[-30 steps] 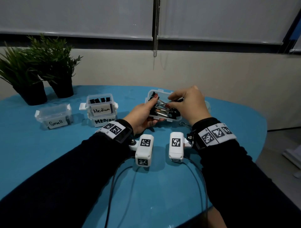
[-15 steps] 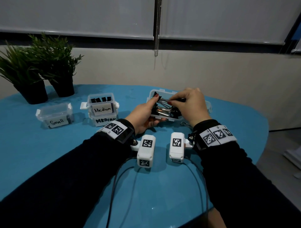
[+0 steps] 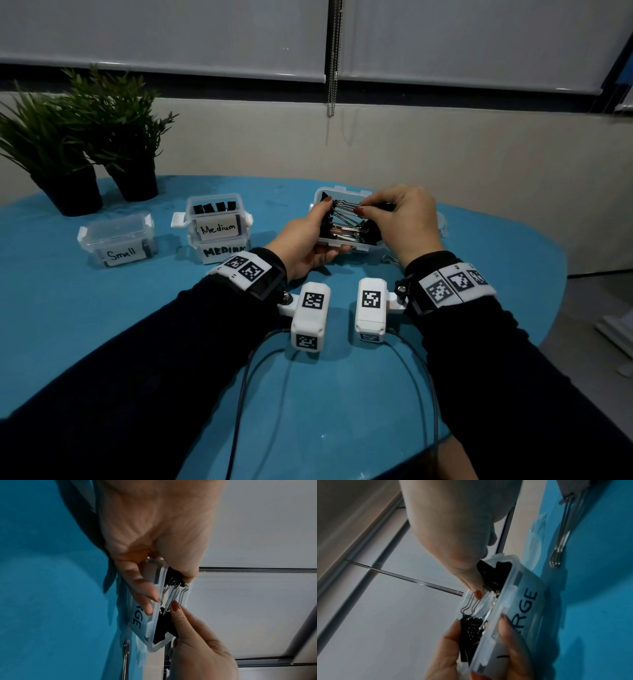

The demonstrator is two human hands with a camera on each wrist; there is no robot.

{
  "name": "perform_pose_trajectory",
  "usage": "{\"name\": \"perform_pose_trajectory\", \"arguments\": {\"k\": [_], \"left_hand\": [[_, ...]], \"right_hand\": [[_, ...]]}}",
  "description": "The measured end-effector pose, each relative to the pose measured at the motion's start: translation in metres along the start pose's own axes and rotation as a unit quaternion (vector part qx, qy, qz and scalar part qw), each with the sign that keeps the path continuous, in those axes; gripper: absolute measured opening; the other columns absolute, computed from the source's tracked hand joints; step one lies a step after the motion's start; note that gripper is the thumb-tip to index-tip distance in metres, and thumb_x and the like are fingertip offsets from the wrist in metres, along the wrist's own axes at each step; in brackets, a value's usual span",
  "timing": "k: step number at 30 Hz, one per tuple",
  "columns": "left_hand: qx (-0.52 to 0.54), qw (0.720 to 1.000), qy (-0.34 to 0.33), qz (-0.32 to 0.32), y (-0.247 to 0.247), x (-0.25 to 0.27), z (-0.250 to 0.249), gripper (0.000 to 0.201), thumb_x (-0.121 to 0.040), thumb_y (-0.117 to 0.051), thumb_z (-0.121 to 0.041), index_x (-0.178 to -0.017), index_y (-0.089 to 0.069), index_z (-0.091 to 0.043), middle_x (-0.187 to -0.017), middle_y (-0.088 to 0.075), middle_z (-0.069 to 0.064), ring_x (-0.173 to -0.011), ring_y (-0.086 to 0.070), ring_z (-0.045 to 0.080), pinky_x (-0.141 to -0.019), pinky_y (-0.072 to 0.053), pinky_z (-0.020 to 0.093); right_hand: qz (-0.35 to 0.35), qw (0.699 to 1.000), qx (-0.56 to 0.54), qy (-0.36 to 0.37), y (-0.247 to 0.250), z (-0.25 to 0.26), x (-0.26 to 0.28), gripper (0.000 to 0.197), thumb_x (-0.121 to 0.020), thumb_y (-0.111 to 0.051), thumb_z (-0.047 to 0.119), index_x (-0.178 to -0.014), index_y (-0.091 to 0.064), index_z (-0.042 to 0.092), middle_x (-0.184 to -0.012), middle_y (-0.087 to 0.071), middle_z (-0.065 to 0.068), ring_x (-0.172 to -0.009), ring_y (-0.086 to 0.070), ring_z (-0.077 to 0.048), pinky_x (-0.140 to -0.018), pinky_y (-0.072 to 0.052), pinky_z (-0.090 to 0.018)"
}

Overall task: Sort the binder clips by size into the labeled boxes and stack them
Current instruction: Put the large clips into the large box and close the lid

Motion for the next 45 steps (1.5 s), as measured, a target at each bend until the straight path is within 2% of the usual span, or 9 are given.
{"name": "perform_pose_trajectory", "arguments": {"k": [8,15,24,28,32,35,38,41,45], "left_hand": [[-0.027,0.999,-0.014,0.011,-0.003,0.003,-0.002,0.043,-0.096,-0.055,-0.055,-0.101,-0.065,-0.014,-0.090,-0.078,0.010,-0.065,-0.073,0.018,-0.036,-0.044,0.017],[-0.018,1.000,-0.018,0.016,-0.001,-0.001,-0.001,0.044,-0.096,-0.055,-0.055,-0.103,-0.065,-0.013,-0.093,-0.076,0.012,-0.067,-0.072,0.020,-0.040,-0.048,0.018],[-0.029,0.998,-0.048,0.031,0.001,-0.004,0.002,0.048,-0.090,-0.067,-0.052,-0.111,-0.065,-0.009,-0.095,-0.075,0.015,-0.068,-0.071,0.024,-0.042,-0.051,0.018],[-0.035,0.998,-0.056,-0.013,0.003,-0.013,0.006,0.050,-0.089,-0.075,-0.034,-0.126,-0.060,-0.004,-0.092,-0.077,0.017,-0.061,-0.070,0.024,-0.043,-0.050,0.021],[-0.048,0.997,-0.049,-0.044,0.003,-0.015,0.005,0.045,-0.090,-0.072,-0.027,-0.124,-0.059,-0.001,-0.078,-0.075,0.013,-0.050,-0.068,0.022,-0.035,-0.043,0.017],[-0.089,0.992,-0.056,-0.065,0.007,-0.015,0.000,0.032,-0.090,-0.071,-0.027,-0.115,-0.062,-0.009,-0.081,-0.075,0.010,-0.048,-0.068,0.018,-0.034,-0.038,0.016],[-0.130,0.986,-0.057,-0.082,0.012,-0.013,-0.007,0.033,-0.082,-0.077,-0.037,-0.104,-0.066,-0.015,-0.078,-0.072,0.004,-0.050,-0.067,0.016,-0.040,-0.043,0.018],[-0.127,0.987,-0.048,-0.084,0.014,-0.013,-0.009,0.068,-0.060,-0.084,-0.059,-0.109,-0.069,-0.014,-0.092,-0.077,0.007,-0.073,-0.076,0.023,-0.061,-0.061,0.032],[-0.128,0.983,-0.077,-0.110,0.016,-0.013,-0.008,0.073,-0.050,-0.086,-0.057,-0.108,-0.071,-0.015,-0.093,-0.078,0.008,-0.080,-0.077,0.027,-0.076,-0.063,0.052]], "right_hand": [[-0.005,0.999,0.019,-0.034,0.002,0.005,0.005,0.004,-0.078,-0.084,0.023,-0.082,-0.081,0.022,-0.079,-0.073,0.009,-0.077,-0.069,-0.011,-0.079,-0.060,-0.040],[0.097,0.979,0.178,-0.026,-0.001,0.017,0.006,0.024,-0.095,-0.062,0.038,-0.094,-0.080,0.022,-0.081,-0.074,0.000,-0.079,-0.066,-0.022,-0.076,-0.057,-0.039],[0.157,0.961,0.228,-0.013,0.004,0.028,0.008,0.024,-0.097,-0.057,0.030,-0.099,-0.079,0.022,-0.089,-0.070,-0.004,-0.108,-0.056,-0.028,-0.094,-0.051,-0.043],[0.186,0.947,0.262,0.016,0.008,0.033,0.010,0.027,-0.099,-0.054,0.023,-0.116,-0.075,0.029,-0.080,-0.049,0.012,-0.122,-0.041,-0.029,-0.107,-0.037,-0.044],[0.191,0.940,0.281,0.022,0.003,0.028,0.011,0.034,-0.101,-0.046,0.024,-0.123,-0.068,0.038,-0.111,-0.067,0.004,-0.124,-0.036,-0.025,-0.102,-0.028,-0.044],[0.179,0.955,0.237,0.010,0.001,0.021,0.010,0.037,-0.100,-0.041,0.015,-0.120,-0.066,0.034,-0.111,-0.070,0.004,-0.121,-0.046,-0.028,-0.103,-0.034,-0.044],[0.177,0.966,0.189,0.014,-0.001,0.018,0.009,0.036,-0.096,-0.044,0.009,-0.103,-0.072,0.031,-0.097,-0.071,-0.003,-0.104,-0.058,-0.031,-0.096,-0.047,-0.048],[0.187,0.967,0.173,0.021,-0.003,0.016,0.009,0.038,-0.094,-0.046,0.010,-0.103,-0.074,0.033,-0.098,-0.071,-0.002,-0.100,-0.060,-0.029,-0.094,-0.051,-0.047],[0.180,0.976,0.122,0.023,-0.002,0.017,0.012,0.035,-0.095,-0.052,0.007,-0.106,-0.078,0.028,-0.105,-0.075,-0.002,-0.103,-0.065,-0.021,-0.097,-0.051,-0.036]]}}
Point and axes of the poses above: each hand's wrist, its own x-axis away from the middle knuckle, its own y-axis out of the back of the hand, z = x × y, the point moved 4 cm from there along -x, towards the middle knuckle
